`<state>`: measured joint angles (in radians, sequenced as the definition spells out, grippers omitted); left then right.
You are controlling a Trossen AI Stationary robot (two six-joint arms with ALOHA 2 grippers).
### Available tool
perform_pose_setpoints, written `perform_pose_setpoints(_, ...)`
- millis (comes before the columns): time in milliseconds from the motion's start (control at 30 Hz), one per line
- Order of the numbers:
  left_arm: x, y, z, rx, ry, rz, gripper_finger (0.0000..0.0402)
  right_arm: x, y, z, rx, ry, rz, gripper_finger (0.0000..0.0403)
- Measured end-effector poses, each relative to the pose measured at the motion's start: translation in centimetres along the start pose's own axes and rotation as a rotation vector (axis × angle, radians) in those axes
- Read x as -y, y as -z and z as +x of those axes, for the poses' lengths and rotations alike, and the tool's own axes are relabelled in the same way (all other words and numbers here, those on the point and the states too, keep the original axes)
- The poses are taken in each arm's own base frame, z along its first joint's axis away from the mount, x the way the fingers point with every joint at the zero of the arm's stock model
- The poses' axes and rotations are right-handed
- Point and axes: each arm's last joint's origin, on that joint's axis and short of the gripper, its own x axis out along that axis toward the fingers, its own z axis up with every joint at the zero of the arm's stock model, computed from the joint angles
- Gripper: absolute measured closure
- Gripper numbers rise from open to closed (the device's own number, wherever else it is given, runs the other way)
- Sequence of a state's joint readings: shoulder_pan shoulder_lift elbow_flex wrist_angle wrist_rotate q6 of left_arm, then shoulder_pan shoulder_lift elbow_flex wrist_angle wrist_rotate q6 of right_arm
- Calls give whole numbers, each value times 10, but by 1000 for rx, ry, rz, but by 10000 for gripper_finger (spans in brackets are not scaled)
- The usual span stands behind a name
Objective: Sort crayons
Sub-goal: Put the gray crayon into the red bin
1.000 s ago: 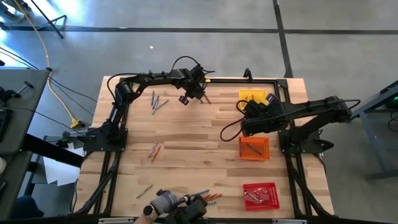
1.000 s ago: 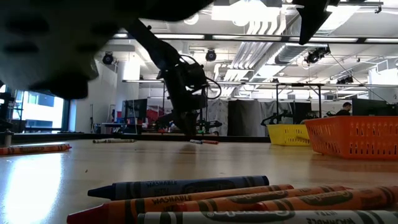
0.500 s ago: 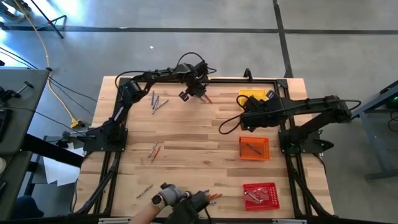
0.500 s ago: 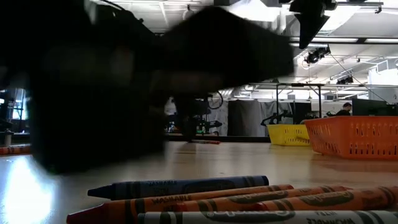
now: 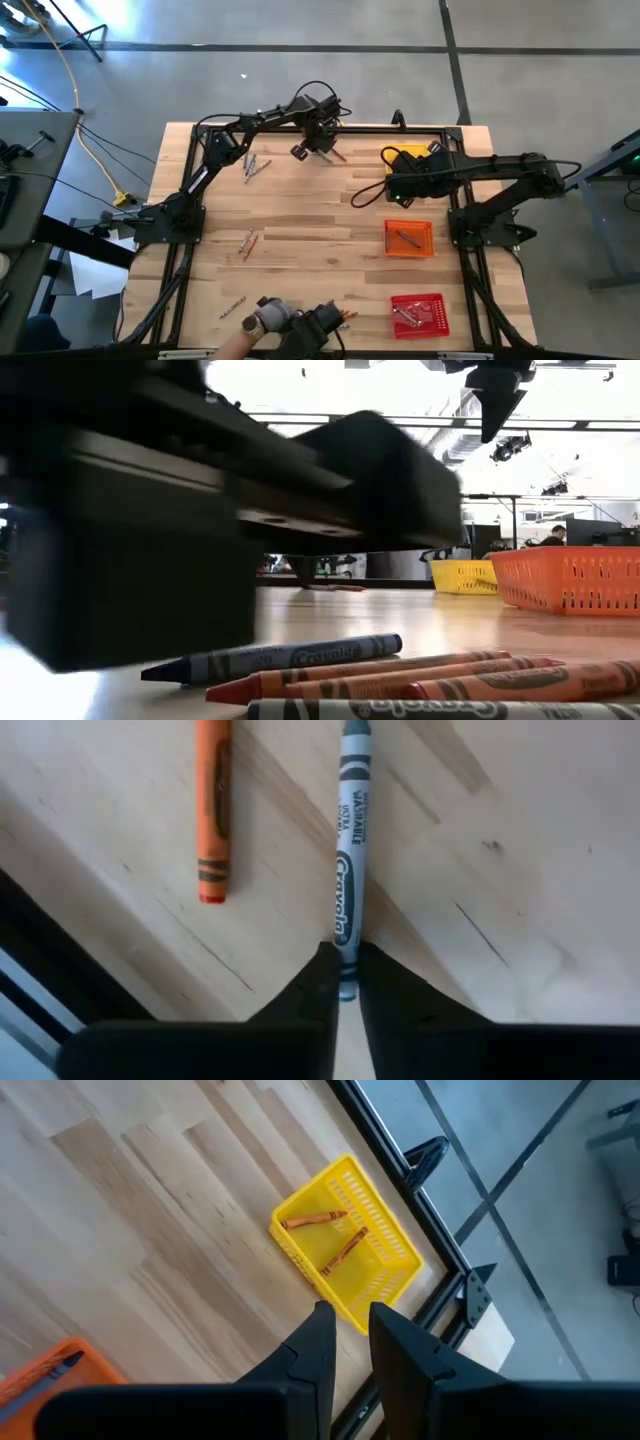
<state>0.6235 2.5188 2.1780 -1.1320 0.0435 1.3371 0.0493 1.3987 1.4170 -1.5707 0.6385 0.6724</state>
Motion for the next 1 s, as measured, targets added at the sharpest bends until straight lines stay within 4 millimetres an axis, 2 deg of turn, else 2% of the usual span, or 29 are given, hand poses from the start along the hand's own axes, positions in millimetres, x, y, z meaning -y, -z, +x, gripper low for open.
perform_pose_setpoints(67,1,1,0,-2,11,-52,396,0,0,0,-1,1,1,345)
perform_pose_setpoints(233,2,1,0,16,33,-193,399,0,0,0,0,1,1,345)
perform_pose_setpoints(433,12,-5,-15,81,106,-276,401,0,0,0,0,1,1,345)
perform_pose_setpoints(633,20,-15,-60,230,116,-347,401,0,0,0,0,1,6,345)
perform_pose_setpoints(767,32,-24,-88,331,173,-374,401,0,0,0,0,0,7,345)
perform_pose_setpoints(833,42,-30,-105,392,221,-375,401,-1,1,-1,5,-1,1,345)
perform_pose_setpoints(1000,75,-53,-129,479,310,-305,401,-1,9,-8,37,-23,13,345)
